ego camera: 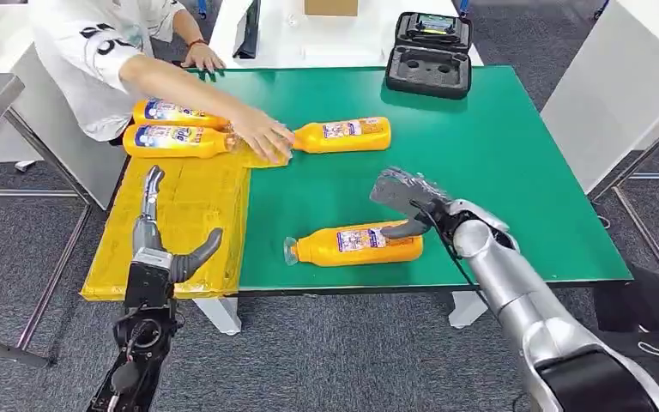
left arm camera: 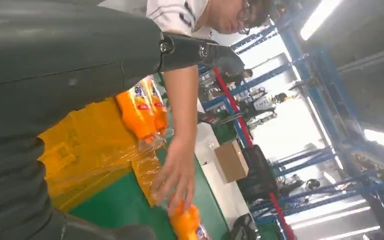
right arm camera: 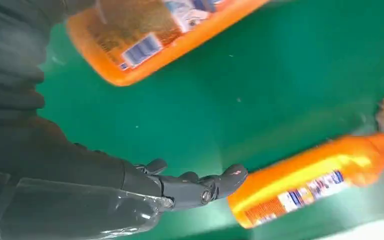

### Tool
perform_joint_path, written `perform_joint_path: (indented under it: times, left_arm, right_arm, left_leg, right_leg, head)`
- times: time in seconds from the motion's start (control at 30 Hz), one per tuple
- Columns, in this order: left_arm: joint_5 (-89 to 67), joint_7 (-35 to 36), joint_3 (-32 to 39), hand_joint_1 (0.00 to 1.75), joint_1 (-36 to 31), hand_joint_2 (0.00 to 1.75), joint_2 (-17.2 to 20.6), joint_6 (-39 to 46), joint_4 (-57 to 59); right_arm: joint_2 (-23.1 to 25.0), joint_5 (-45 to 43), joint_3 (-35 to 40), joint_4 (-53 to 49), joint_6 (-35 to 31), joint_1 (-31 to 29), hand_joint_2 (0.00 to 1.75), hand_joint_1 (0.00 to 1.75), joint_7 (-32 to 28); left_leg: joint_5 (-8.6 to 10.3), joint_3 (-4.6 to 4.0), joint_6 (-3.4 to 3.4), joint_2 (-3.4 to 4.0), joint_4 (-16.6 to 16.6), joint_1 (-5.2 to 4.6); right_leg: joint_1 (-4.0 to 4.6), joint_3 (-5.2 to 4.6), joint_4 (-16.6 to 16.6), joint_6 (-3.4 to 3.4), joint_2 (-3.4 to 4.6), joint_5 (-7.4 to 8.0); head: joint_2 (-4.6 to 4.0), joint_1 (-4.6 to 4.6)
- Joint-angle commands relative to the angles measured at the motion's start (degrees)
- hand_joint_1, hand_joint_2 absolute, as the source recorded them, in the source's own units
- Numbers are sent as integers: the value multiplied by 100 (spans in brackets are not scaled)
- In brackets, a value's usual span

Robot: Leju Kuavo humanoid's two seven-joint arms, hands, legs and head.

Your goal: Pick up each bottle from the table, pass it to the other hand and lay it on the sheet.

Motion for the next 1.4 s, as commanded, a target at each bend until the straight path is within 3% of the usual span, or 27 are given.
perform_joint_path:
  times: [0.03, 0.2, 0.63, 0.87, 1.4]
  left_arm:
    - [93, 32, -162, 0, -397, 175, 212, 17, 629]
    - [91, 35, -177, 0, -411, 175, 171, -64, 591]
    - [308, -40, -142, 0, -513, 175, 182, -119, 859]
    - [326, -41, -199, 0, -524, 175, 157, -155, 866]
    - [464, -51, -404, 0, -680, 175, 162, -161, 1178]
  right_arm:
    - [-426, -482, 1062, 894, 817, -1253, 175, 0, 202]
    - [-454, -846, 1565, 1013, 1146, -1527, 175, 0, 228]
    - [27, -902, 2546, 1592, 936, -1356, 175, 0, -70]
    - [141, -872, 2583, 1626, 658, -972, 175, 0, -97]
    - [-135, -799, 2379, 1363, 482, -589, 175, 0, -11]
  left_leg:
    - [2, -8, -12, 10, 7, 2]
    - [1, -11, -10, 10, 10, 2]
    - [0, 4, -8, 10, -1, 3]
    - [1, 4, -8, 2, -2, 8]
    - [5, -1, -13, -9, -1, 9]
  right_leg:
    - [2, -12, 9, -11, 8, 4]
    - [3, -15, 11, -10, 8, 3]
    - [3, 0, 1, -8, 9, 2]
    - [8, 4, -4, -8, 0, 2]
    - [9, 1, -5, -12, -11, 3]
  head:
    - [0, -2]
    - [0, -2]
    - [0, -2]
    - [0, -2]
    - [0, 0]
